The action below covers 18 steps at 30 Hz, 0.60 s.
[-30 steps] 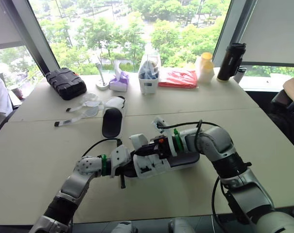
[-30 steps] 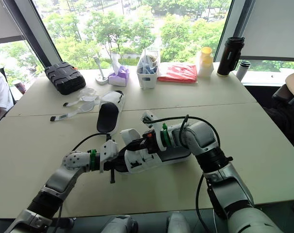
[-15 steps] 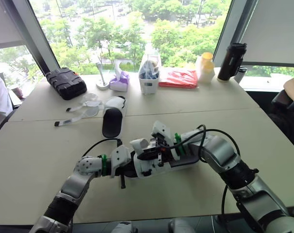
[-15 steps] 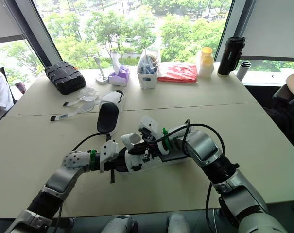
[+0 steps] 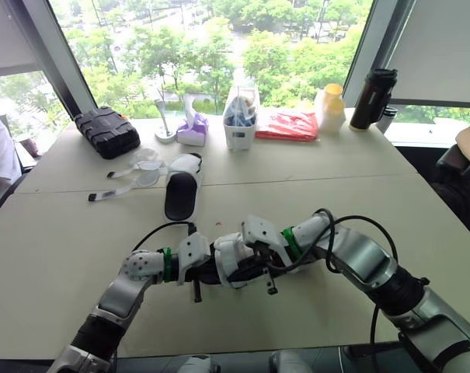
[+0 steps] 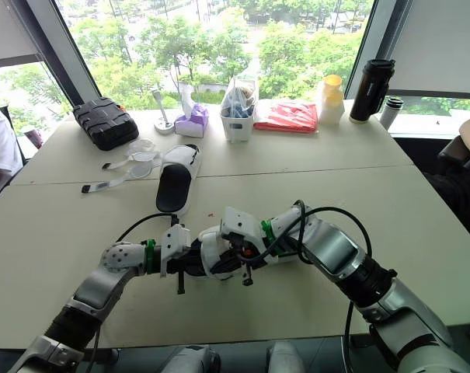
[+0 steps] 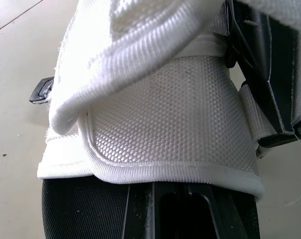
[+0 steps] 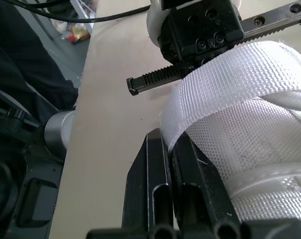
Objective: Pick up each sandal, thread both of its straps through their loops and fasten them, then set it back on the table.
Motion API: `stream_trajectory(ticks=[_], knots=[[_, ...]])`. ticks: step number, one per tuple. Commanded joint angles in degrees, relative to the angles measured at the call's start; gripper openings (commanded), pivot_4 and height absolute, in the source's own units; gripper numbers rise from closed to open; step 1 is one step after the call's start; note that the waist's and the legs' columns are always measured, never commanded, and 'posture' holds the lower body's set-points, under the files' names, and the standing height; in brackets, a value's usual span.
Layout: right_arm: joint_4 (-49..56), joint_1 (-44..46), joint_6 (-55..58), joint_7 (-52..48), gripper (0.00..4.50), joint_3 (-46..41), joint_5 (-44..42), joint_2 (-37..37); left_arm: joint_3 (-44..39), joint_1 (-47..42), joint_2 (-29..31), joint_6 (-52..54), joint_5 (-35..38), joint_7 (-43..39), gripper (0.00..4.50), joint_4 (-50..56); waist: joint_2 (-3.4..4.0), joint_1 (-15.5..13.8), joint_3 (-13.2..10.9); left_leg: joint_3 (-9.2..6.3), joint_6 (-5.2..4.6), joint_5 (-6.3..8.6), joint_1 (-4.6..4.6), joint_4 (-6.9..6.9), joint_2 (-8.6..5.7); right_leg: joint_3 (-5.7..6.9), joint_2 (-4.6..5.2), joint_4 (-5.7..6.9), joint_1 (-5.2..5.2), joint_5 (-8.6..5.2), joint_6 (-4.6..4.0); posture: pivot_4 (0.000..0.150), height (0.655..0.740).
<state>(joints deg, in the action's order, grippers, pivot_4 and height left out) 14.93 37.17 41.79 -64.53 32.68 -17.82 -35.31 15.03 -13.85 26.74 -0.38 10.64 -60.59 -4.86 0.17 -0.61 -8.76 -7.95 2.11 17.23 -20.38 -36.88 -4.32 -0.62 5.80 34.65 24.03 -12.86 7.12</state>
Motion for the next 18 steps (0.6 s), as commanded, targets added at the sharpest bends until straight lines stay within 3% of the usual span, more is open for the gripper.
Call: stream_trajectory(ticks=[1,4,9,10,18], knots=[[-1.5,-1.5,-0.9,-0.1,0.58,3.0,3.7,-0.5,2.7,3.1,1.2,3.5,-3.5,0.6,0.0,-4.1,0.02,0.0,0.0,0.0,0.0,0.0,0.04,0.02,0.02,0.0,-0.01,-0.05,-0.04,0.0,-0.01,0.15,0.74],[-0.9,-1.2,-0.2,-1.4,1.78,1.2,2.9,-1.7,2.7,3.3,1.3,3.6,-3.4,0.5,0.0,-3.9,0.01,0.0,0.0,0.0,0.0,0.0,0.05,0.02,0.03,0.0,-0.02,-0.07,-0.08,0.0,-0.02,0.15,0.74],[1.3,-1.1,2.0,-3.7,4.3,-4.0,0.6,-6.7,2.8,3.5,1.5,3.7,-3.3,0.6,0.0,-3.7,-0.02,0.0,0.0,-0.01,0.0,0.0,0.03,0.01,0.04,0.01,-0.03,-0.09,-0.09,0.0,-0.03,0.15,0.74],[2.4,-1.3,3.5,-4.8,4.49,-5.7,-1.2,-8.3,2.8,3.5,1.6,3.7,-3.3,0.7,0.0,-3.7,-0.03,-0.1,0.0,-0.01,0.0,0.0,0.03,0.0,0.04,0.01,-0.03,-0.09,-0.09,0.0,-0.03,0.15,0.74],[9.8,-9.5,13.7,-8.7,4.49,-16.2,-15.0,-17.6,2.9,3.6,1.8,3.5,-3.2,0.8,0.0,-3.8,-0.07,-0.1,0.0,-0.04,-0.15,0.1,-0.02,0.06,0.08,0.12,-0.02,-0.46,-0.25,-0.03,-0.11,0.15,0.74]])
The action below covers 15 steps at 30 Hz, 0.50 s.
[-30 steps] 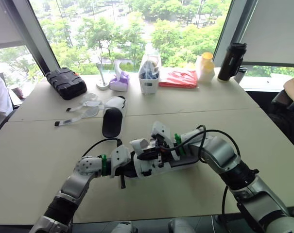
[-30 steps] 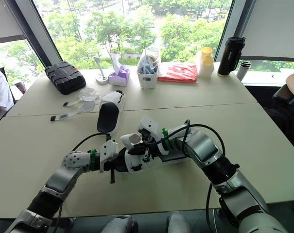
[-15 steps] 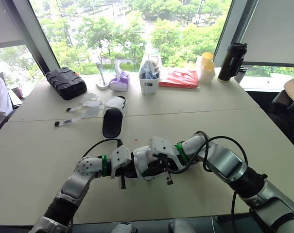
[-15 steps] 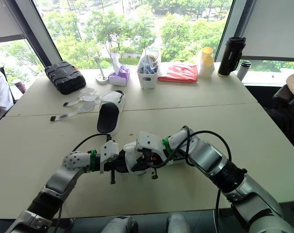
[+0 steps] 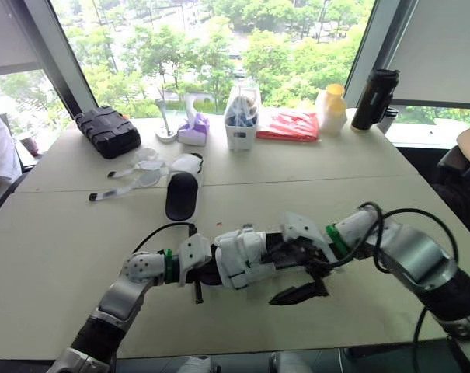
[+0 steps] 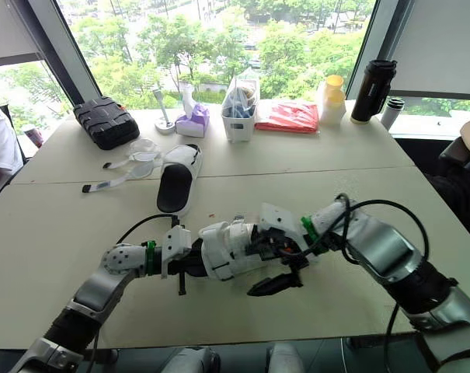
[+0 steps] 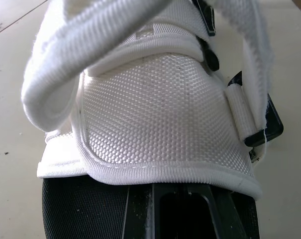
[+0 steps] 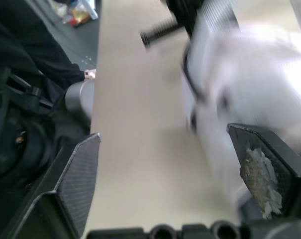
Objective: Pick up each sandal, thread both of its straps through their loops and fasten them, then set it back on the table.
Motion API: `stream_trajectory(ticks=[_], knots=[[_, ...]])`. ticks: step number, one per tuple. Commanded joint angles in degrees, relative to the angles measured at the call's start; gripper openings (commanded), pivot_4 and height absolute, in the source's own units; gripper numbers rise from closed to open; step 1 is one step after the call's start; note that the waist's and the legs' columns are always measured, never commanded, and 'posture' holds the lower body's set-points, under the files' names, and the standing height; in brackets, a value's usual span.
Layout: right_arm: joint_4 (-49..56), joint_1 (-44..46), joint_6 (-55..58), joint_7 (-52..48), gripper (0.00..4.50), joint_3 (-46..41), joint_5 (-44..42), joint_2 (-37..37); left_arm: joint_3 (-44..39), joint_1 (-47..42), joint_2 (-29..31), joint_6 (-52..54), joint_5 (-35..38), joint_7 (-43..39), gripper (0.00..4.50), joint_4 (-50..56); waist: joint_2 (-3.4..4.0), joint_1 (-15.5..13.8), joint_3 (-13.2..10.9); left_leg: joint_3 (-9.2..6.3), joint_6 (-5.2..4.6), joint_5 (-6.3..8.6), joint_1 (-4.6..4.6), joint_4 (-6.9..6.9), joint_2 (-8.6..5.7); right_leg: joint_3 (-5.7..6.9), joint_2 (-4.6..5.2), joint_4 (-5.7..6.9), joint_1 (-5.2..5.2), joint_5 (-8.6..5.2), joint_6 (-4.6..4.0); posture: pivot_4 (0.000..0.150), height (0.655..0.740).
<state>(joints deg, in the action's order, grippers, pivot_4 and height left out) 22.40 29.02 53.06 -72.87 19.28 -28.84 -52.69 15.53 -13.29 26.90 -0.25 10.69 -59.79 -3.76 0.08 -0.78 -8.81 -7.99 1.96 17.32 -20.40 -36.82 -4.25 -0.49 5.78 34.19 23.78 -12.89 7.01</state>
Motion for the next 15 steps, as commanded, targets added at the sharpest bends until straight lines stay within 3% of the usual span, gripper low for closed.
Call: stream_trajectory(ticks=[1,6,15], knots=[[2.5,-1.9,2.8,-0.1,4.49,-3.1,-4.4,-0.3,2.4,3.0,1.6,3.3,-3.3,0.0,0.0,-4.9,0.09,0.1,0.0,0.02,-0.01,0.0,0.01,0.0,0.0,0.0,0.0,-0.01,0.0,0.0,0.01,0.15,0.74],[-0.3,-5.4,1.8,8.8,4.49,-1.1,-1.2,6.5,2.3,3.0,1.5,3.4,-3.2,-0.2,0.0,-5.0,0.02,0.1,-0.1,0.09,-0.01,0.02,0.04,0.01,0.08,0.02,-0.01,-0.01,0.01,-0.01,-0.02,0.15,0.74],[1.1,-8.0,2.0,14.2,4.49,-1.8,-2.3,12.7,2.3,3.1,1.7,3.6,-3.4,-0.4,0.0,-4.7,0.08,0.1,-0.1,0.06,-0.01,0.01,0.02,0.01,0.1,0.02,-0.06,-0.01,0.03,0.05,-0.04,0.15,0.74]])
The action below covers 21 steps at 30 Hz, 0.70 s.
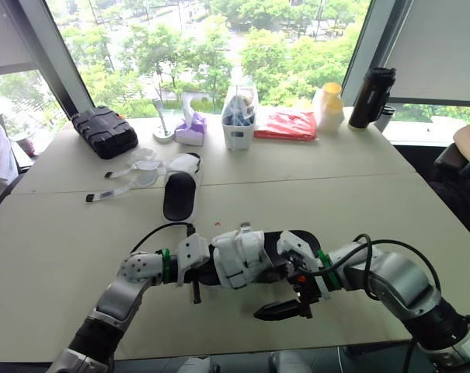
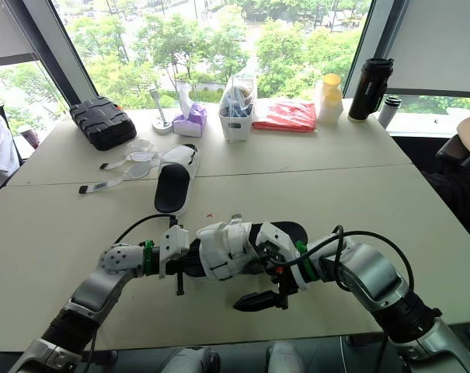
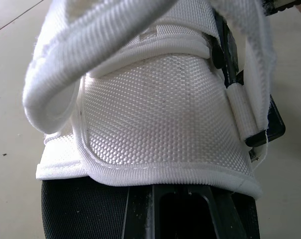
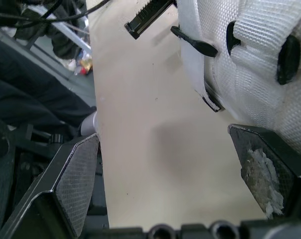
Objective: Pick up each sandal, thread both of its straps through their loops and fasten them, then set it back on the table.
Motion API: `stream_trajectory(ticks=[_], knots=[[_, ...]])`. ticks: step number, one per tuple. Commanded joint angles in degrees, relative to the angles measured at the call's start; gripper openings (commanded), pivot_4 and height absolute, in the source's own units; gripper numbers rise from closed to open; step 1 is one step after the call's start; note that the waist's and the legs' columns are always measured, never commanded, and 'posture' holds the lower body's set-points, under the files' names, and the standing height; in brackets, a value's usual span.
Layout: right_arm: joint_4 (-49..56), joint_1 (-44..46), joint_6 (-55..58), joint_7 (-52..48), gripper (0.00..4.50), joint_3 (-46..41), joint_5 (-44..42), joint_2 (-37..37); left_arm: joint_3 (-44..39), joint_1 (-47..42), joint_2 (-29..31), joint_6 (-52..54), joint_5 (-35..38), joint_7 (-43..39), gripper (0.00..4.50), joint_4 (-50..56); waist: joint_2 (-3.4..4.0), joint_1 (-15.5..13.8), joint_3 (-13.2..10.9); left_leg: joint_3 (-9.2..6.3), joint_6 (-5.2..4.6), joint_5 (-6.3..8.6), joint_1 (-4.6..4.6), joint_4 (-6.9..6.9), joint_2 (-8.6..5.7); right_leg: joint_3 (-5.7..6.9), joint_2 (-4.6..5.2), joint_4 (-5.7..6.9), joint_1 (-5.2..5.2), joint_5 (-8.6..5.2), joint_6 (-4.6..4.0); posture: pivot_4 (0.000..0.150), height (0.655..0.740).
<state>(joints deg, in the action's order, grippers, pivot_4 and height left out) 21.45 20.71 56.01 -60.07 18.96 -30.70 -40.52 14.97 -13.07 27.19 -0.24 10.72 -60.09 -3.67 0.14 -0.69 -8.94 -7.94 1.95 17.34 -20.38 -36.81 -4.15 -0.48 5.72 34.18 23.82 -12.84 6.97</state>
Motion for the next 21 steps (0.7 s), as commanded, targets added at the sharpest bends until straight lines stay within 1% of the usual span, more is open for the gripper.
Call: stream_trajectory(ticks=[1,5,9,18,21], knots=[[2.2,0.0,-1.1,1.6,4.49,-1.7,-0.7,0.9,2.9,2.8,1.4,3.7,-3.4,-0.1,0.0,-4.8,0.02,0.0,0.0,0.0,0.0,0.0,0.0,0.0,0.0,0.0,0.0,0.0,0.0,-0.01,-0.01,0.15,0.74],[3.1,0.2,-1.7,3.9,4.49,-2.7,-0.7,2.8,3.0,2.7,1.3,3.7,-3.4,-0.2,0.0,-4.8,0.02,0.0,0.0,0.0,0.0,0.0,0.0,0.0,0.01,0.0,-0.02,0.0,0.0,0.0,0.01,0.15,0.74],[4.0,0.1,-1.6,4.4,4.49,-2.9,-1.0,2.8,3.2,2.9,1.3,3.3,-3.8,0.0,0.0,-4.9,0.01,0.0,0.0,-0.01,0.0,0.0,0.0,0.0,0.01,0.0,-0.02,0.0,0.0,0.01,0.01,0.15,0.74],[9.9,-0.4,2.1,7.7,4.49,-5.1,-5.9,3.7,3.7,2.6,0.8,3.1,-4.0,-0.1,0.0,-5.5,0.03,0.0,0.0,-0.02,0.0,0.0,-0.02,0.0,0.0,0.0,-0.02,-0.01,0.0,0.04,0.06,0.15,0.74],[10.0,0.0,4.9,8.5,4.49,-4.6,-7.6,4.2,3.8,2.0,0.6,3.0,-4.0,-0.3,0.0,-6.0,0.03,0.0,0.0,-0.03,0.0,0.0,-0.02,0.0,0.0,0.0,-0.02,-0.01,0.0,0.03,0.05,0.15,0.74]])
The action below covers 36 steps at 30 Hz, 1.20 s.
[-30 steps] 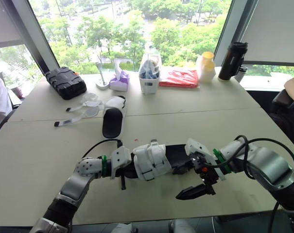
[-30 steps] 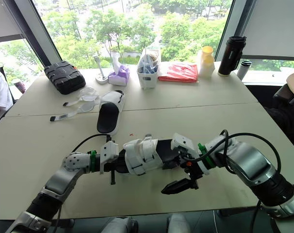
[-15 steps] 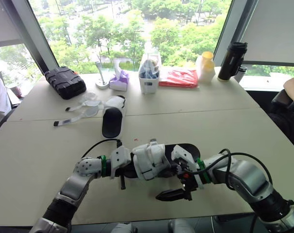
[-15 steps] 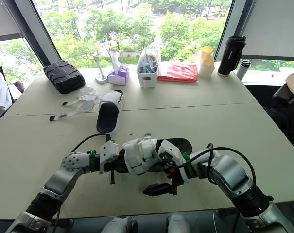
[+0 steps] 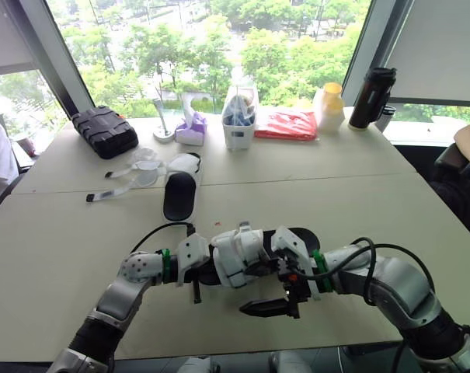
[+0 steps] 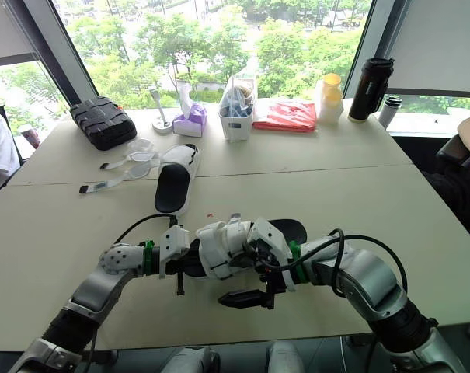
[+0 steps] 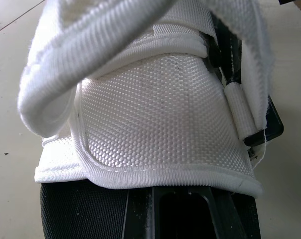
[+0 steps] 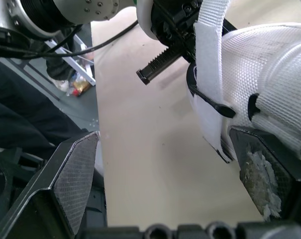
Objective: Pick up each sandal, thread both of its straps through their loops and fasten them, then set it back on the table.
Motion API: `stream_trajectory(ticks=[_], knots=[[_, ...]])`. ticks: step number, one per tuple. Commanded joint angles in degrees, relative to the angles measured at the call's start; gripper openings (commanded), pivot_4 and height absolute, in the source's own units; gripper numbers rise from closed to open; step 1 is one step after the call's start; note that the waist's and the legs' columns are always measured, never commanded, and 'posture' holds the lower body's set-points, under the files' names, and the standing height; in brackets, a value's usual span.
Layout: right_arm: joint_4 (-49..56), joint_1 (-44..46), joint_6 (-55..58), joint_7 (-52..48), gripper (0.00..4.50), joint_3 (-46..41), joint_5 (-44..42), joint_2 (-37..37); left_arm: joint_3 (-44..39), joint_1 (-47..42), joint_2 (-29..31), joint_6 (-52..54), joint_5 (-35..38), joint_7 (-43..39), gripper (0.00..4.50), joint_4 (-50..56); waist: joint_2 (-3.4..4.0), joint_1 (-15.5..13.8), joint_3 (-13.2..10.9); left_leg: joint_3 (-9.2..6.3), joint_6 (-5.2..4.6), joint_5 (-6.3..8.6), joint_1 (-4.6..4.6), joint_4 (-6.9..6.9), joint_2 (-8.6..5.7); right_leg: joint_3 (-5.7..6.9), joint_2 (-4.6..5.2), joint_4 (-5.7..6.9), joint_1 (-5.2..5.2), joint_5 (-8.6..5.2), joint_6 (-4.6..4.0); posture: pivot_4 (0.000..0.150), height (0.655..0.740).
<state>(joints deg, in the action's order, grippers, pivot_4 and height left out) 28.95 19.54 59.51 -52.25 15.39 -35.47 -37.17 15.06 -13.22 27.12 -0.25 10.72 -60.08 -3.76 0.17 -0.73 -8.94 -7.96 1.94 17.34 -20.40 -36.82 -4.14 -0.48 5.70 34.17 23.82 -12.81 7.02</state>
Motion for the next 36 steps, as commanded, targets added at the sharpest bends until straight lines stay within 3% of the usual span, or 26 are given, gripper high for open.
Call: stream_trajectory(ticks=[1,20,23,30,36], knots=[[2.3,1.3,1.9,0.7,4.49,-0.7,-3.0,0.8,3.8,2.1,0.6,3.0,-4.0,-0.3,0.0,-6.0,0.0,0.0,0.0,0.0,0.0,0.0,0.0,0.0,0.0,0.0,0.0,0.0,0.0,-0.02,-0.03,0.15,0.74],[-9.3,5.4,4.7,2.6,4.49,4.9,-1.3,6.6,4.0,3.3,0.9,3.8,-3.9,-0.2,0.0,-4.1,0.05,0.1,0.1,-0.01,0.0,0.0,0.05,0.0,-0.01,0.0,0.0,0.0,-0.04,0.0,-0.01,0.15,0.74],[-9.6,5.6,4.4,2.6,3.68,6.0,-0.5,6.3,4.1,3.6,1.0,3.9,-3.9,-0.1,0.0,-3.7,0.06,0.1,0.1,-0.01,0.0,0.0,0.08,0.0,0.0,0.0,-0.01,0.01,-0.07,-0.03,-0.07,0.15,0.74],[-10.7,5.8,5.1,3.0,0.17,7.6,0.7,6.5,4.1,3.8,0.8,4.0,-3.8,0.2,0.0,-3.4,0.05,0.0,0.1,-0.01,-0.03,0.04,-0.06,0.01,-0.03,-0.01,-0.01,-0.01,0.07,0.08,0.08,0.15,0.74],[-10.6,5.5,6.5,1.9,0.08,7.9,0.1,5.4,4.3,3.4,0.5,4.0,-3.9,0.3,0.0,-3.7,0.05,0.1,0.1,0.01,-0.02,0.04,-0.01,0.01,-0.02,-0.02,0.0,-0.02,0.02,0.01,-0.02,0.15,0.74]])
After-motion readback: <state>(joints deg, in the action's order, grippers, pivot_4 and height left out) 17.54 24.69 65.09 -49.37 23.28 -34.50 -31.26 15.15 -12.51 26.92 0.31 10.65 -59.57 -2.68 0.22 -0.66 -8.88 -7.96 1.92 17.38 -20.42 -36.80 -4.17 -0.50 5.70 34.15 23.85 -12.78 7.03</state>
